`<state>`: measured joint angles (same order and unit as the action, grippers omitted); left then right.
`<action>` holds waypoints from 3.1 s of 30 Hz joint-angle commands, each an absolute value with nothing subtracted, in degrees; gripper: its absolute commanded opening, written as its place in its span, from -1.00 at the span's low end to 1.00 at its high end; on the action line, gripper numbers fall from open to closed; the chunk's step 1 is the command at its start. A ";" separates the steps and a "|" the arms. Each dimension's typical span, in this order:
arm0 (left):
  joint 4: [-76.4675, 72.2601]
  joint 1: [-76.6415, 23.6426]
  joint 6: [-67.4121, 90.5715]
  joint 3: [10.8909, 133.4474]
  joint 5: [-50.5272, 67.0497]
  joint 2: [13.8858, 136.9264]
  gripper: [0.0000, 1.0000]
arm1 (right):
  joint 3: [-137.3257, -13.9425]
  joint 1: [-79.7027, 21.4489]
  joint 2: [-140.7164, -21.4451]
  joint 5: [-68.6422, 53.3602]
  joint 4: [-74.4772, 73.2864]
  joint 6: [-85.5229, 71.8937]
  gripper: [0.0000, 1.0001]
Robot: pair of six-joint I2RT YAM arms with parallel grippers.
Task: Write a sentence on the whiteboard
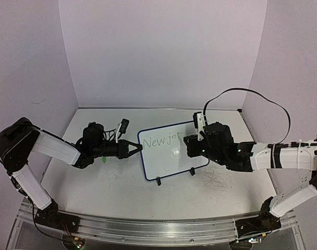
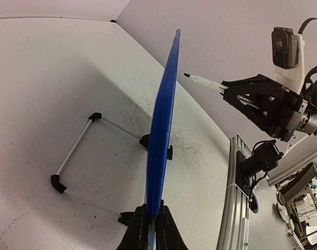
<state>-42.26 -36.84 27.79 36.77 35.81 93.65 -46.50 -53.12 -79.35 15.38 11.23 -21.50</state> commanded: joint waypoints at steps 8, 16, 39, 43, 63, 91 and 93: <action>-41.78 -36.98 27.31 37.52 35.89 90.92 -1.00 | -48.85 -52.59 -81.29 14.99 12.74 -20.04 -1.00; -41.78 -37.00 27.21 37.87 36.11 91.30 -1.00 | -49.02 -52.63 -81.57 16.16 12.92 -19.95 -1.00; -41.66 -36.98 27.16 37.97 36.21 91.08 -1.00 | -47.09 -52.73 -80.97 16.05 10.19 -22.60 -1.00; -41.63 -37.00 27.16 37.87 36.18 91.11 -1.00 | -46.23 -52.97 -80.86 15.63 10.12 -23.29 -1.00; -41.48 -36.98 27.23 37.88 36.18 90.97 -1.00 | -46.30 -53.25 -80.22 20.20 10.47 -23.71 -1.00; -41.39 -36.97 27.07 37.70 36.05 90.68 -1.00 | -49.29 -52.43 -82.97 19.56 11.91 -22.14 -1.00; -41.38 -37.00 27.07 37.75 36.03 90.68 -1.00 | -48.46 -52.48 -82.75 18.70 11.48 -22.74 -1.00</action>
